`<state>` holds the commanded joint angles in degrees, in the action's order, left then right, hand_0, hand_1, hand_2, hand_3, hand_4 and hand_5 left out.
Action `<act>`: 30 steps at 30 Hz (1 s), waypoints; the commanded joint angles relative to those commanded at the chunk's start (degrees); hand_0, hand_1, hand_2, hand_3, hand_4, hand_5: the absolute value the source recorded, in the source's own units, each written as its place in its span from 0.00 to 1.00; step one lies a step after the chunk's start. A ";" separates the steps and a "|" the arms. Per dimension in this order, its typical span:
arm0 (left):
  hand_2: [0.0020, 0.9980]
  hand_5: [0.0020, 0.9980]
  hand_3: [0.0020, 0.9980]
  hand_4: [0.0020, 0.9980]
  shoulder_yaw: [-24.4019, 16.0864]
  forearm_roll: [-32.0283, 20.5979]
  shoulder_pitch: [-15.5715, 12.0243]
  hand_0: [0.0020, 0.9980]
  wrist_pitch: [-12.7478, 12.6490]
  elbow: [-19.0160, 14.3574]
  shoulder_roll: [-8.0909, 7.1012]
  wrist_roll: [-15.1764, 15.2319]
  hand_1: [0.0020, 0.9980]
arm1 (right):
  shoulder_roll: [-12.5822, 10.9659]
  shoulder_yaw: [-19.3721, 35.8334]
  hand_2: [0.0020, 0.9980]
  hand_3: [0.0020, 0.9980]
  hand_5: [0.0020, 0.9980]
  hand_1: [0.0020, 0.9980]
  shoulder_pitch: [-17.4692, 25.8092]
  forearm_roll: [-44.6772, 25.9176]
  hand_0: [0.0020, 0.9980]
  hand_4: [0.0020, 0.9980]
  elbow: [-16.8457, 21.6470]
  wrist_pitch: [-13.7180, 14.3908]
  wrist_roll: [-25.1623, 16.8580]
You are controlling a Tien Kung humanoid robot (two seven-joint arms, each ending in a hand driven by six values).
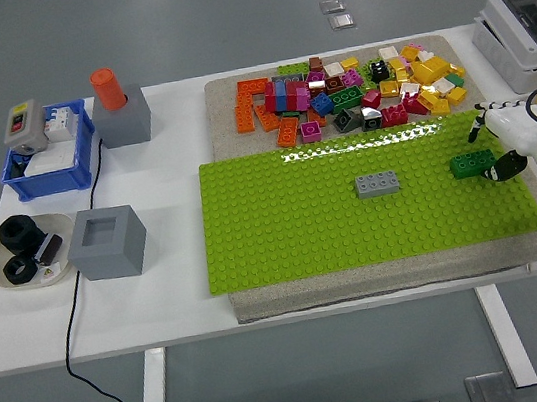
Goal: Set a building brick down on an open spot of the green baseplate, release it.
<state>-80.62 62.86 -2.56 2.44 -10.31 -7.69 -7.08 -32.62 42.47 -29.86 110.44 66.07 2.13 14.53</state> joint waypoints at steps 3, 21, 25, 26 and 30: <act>0.62 0.59 0.77 0.93 0.03 -0.06 -0.02 0.60 -0.02 0.00 0.01 -0.01 0.64 | 0.12 0.01 1.00 0.64 0.08 1.00 0.00 -0.12 1.00 0.85 -0.14 0.04 -0.07; 0.62 0.59 0.78 0.93 0.33 -0.32 -0.31 0.60 -0.01 0.00 0.16 -0.14 0.64 | -0.06 -0.35 1.00 0.64 0.09 1.00 -0.08 -0.27 1.00 0.85 -0.16 -0.08 -0.09; 0.62 0.59 0.78 0.93 0.07 0.01 -0.20 0.60 -0.03 0.00 0.12 -0.15 0.64 | -0.13 -0.35 1.00 0.64 0.08 1.00 -0.01 -0.33 1.00 0.84 -0.25 -0.13 -0.07; 0.62 0.59 0.78 0.93 0.03 0.04 -0.19 0.60 -0.04 0.00 0.12 -0.15 0.64 | -0.12 -0.35 1.00 0.64 0.08 1.00 0.01 -0.35 1.00 0.84 -0.30 -0.14 -0.07; 0.62 0.59 0.78 0.93 -0.13 0.18 -0.24 0.60 -0.05 0.00 0.10 -0.26 0.64 | 0.03 -0.18 1.00 0.64 0.08 1.00 0.15 -0.36 1.00 0.84 -0.42 -0.11 -0.10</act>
<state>-80.74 63.04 -2.80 2.39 -10.31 -7.59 -7.34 -32.58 42.29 -29.71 110.08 65.65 2.02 14.43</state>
